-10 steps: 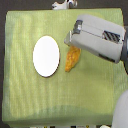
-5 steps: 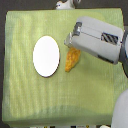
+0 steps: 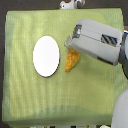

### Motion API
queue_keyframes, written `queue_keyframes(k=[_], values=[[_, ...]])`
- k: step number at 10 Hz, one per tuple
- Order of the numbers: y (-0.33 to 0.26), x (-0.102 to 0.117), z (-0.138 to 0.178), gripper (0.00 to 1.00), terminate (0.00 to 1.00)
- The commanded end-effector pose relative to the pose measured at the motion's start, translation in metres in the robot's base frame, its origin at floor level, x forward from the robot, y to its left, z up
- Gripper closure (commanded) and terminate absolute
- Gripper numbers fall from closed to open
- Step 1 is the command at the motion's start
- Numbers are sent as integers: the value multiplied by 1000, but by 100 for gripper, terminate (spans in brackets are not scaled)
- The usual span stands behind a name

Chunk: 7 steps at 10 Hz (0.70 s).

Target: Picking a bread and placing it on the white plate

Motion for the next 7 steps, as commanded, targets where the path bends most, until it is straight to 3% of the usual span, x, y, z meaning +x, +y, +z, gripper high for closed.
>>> queue_keyframes(k=[1, 7], values=[[-5, -7, 5, 100, 0], [-7, 0, 8, 100, 0]])
